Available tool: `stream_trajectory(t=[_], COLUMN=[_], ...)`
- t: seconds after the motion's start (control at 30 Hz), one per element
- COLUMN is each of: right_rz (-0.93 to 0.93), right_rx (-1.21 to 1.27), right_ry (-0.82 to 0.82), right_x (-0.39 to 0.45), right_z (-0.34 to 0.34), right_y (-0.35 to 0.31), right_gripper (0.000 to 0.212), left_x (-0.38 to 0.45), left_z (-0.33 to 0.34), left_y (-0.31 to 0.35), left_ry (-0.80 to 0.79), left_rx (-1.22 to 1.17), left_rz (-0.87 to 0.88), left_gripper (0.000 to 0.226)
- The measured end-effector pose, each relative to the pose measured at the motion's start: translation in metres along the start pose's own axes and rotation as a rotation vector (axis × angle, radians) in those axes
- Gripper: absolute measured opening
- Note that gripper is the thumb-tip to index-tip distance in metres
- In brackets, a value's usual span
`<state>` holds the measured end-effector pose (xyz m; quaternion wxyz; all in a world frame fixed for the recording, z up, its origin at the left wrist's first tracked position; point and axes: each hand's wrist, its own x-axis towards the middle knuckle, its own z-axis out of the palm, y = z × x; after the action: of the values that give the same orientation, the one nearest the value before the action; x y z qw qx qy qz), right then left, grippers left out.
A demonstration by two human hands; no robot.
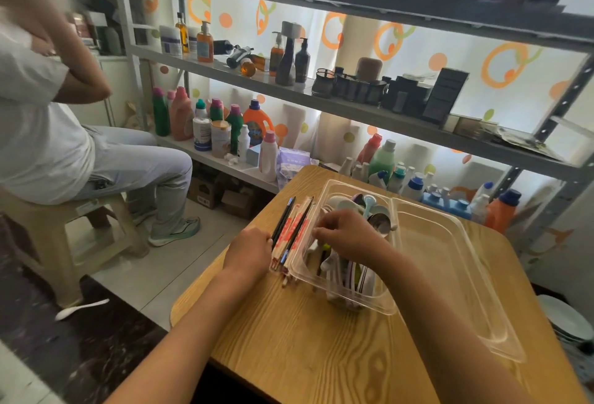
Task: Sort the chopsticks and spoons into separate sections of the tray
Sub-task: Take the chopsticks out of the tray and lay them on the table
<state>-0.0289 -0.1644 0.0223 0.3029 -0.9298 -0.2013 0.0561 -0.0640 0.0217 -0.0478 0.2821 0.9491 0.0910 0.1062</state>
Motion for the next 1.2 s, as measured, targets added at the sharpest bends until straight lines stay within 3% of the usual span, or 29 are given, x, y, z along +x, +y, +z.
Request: stream_trajectory(t=[0.13,0.27,0.4,0.57,0.83,1.03,1.2], right_rz=[0.057,0.097,0.074,0.073,0.007,-0.07,-0.18], right_rx=[-0.183,-0.309,-0.45,-0.58,-0.646,-0.623,-0.7], right_ry=[-0.052,-0.098,-0.113,-0.246,-0.3,-0.304,-0.333], right_x=[0.003,0.006,0.008,0.009,0.002,-0.003,-0.006], right_z=[0.005,0.009,0.01,0.015,0.025,0.022,0.018], right_y=[-0.003,-0.011,-0.016,-0.019,-0.017,-0.015,-0.02], right_gripper=[0.021,0.017,0.012,0.016,0.017,0.002,0.02], left_x=[-0.002,-0.004,-0.004,-0.001,0.005,0.003,0.004], left_z=[-0.004,-0.01,-0.005,-0.003,-0.008,-0.009,-0.011], left_y=[0.013,0.032,0.026,0.026,0.028,0.029,0.028], left_ry=[0.012,-0.153,-0.183,-0.2,-0.258,-0.275,-0.293], left_rx=[-0.137,-0.382,-0.299,-0.326,-0.297,-0.318,-0.395], left_rz=[0.092,0.091,0.151,0.122,0.112,0.113,0.109], left_gripper=[0.025,0.032,0.025,0.022,0.017,0.021,0.018])
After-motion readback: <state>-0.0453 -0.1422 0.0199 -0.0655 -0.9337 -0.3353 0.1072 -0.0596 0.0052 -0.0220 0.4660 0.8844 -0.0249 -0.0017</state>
